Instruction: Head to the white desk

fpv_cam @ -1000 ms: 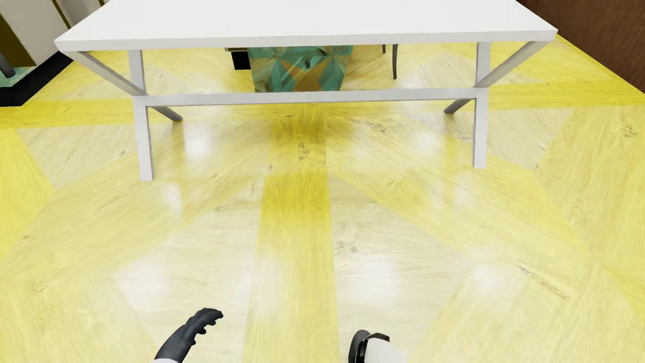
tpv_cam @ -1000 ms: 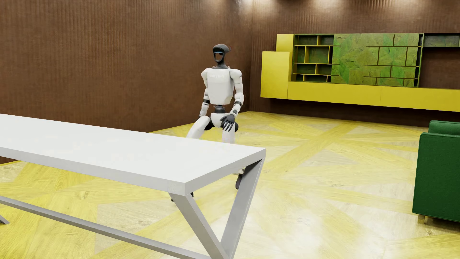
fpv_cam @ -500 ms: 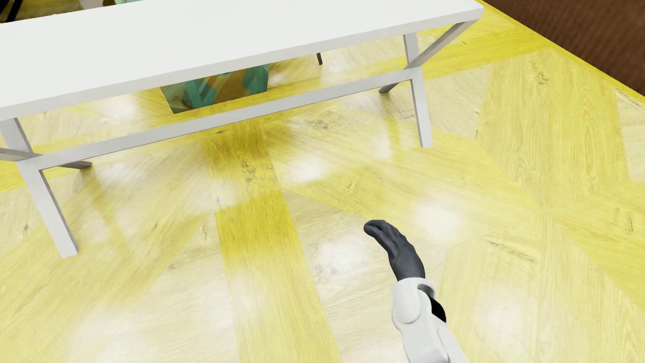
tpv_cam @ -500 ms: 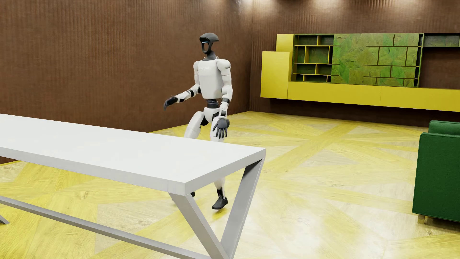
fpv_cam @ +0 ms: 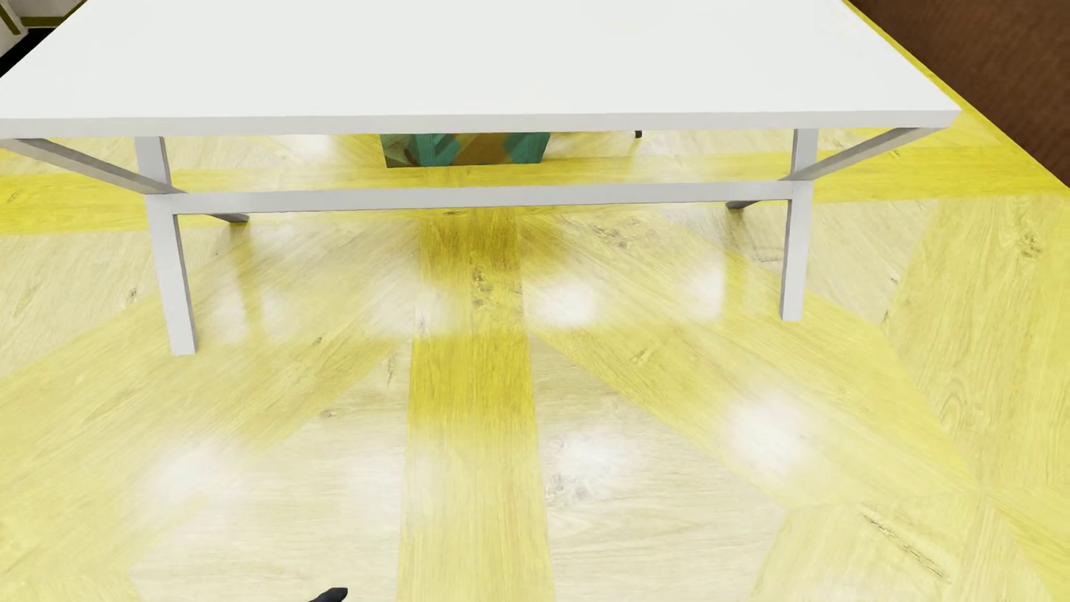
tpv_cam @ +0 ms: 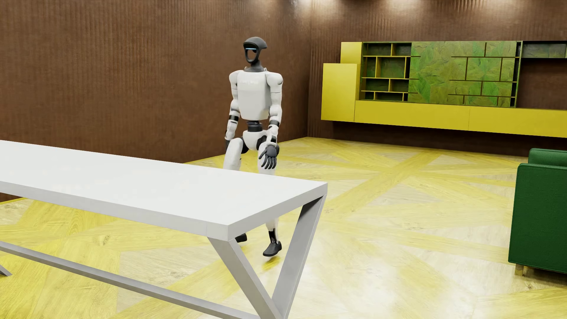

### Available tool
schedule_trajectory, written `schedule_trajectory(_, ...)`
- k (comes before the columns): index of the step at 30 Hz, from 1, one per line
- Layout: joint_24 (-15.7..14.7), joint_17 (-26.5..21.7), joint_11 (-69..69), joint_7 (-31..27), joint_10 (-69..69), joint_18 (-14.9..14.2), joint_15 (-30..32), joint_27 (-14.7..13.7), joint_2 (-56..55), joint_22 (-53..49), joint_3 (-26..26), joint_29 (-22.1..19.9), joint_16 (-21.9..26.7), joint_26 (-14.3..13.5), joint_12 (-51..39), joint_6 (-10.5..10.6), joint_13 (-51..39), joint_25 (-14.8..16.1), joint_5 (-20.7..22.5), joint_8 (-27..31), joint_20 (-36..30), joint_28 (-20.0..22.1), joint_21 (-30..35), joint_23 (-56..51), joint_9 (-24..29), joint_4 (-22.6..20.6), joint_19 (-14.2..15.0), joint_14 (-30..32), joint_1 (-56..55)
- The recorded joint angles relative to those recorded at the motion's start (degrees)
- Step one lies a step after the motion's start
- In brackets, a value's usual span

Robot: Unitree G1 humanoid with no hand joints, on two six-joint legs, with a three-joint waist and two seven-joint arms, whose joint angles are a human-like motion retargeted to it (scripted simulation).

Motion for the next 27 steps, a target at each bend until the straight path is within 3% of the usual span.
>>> schedule_trajectory(4,4.64,-1.09,-0.08,1.55,0.63,-0.53,-0.60,-2.17,0.25,7.85,-0.55,-8.72,0.62,7.11,2.75,0.56,-4.87,-0.39,1.17,1.21,0.43,-5.49,-1.56,-5.64,-0.05,1.25,-0.38,-0.85,0.83)
schedule_trajectory(6,6.72,-1.03,0.04,2.50,1.03,-0.75,-0.78,-4.02,-0.12,9.07,-0.51,-11.24,0.65,7.95,3.92,0.97,-8.07,0.17,1.83,2.18,0.31,-7.85,-2.50,-8.88,-0.04,1.93,-0.46,-1.31,0.94)
schedule_trajectory(10,6.26,-1.13,0.35,3.59,0.46,-1.16,-1.24,-6.90,-0.83,4.77,0.12,-14.02,-0.68,4.74,5.63,1.70,-11.77,-0.09,2.67,3.10,2.41,-5.66,-2.64,-15.23,-0.07,2.69,-0.73,-1.27,1.20)
schedule_trajectory(13,6.07,-1.29,0.55,2.60,0.48,-1.39,-1.52,-7.71,-0.70,1.75,0.36,-13.34,-0.65,2.03,4.67,2.05,-11.39,-0.30,2.69,2.04,1.48,-3.26,-2.35,-17.20,0.00,2.80,-1.06,-0.92,0.71)
schedule_trajectory(16,5.61,-1.19,1.32,0.85,0.87,-1.61,-2.01,-6.80,-0.64,-1.23,0.33,-12.36,0.29,-0.14,3.01,2.33,-10.03,-0.04,2.26,0.26,-1.19,-4.21,-1.59,-14.53,0.18,2.60,-1.35,-0.54,-0.12)
schedule_trajectory(21,2.69,-0.94,1.49,-1.63,0.33,-2.24,-3.24,-2.97,0.04,-5.49,0.24,-10.47,1.44,-2.31,2.31,2.83,-7.37,1.65,1.76,-2.30,-3.41,-3.48,0.47,-4.83,0.40,2.12,-1.74,-0.72,-0.50)
schedule_trajectory(25,2.06,-2.00,4.64,-2.79,1.85,-2.72,-7.14,-1.48,-1.63,-4.33,0.23,-6.13,1.72,-1.56,3.28,3.04,-5.96,2.85,1.28,-2.24,-2.81,-2.72,2.95,-0.84,0.70,2.09,-1.41,-3.69,-1.85)
schedule_trajectory(27,2.67,-2.53,7.30,-3.72,8.32,-2.03,-9.92,-0.78,-2.54,-2.92,0.43,-6.55,2.07,-0.44,4.53,3.27,-5.43,4.34,0.99,-2.49,-2.15,-2.22,2.07,-0.89,1.27,2.62,-0.68,-6.36,-5.05)
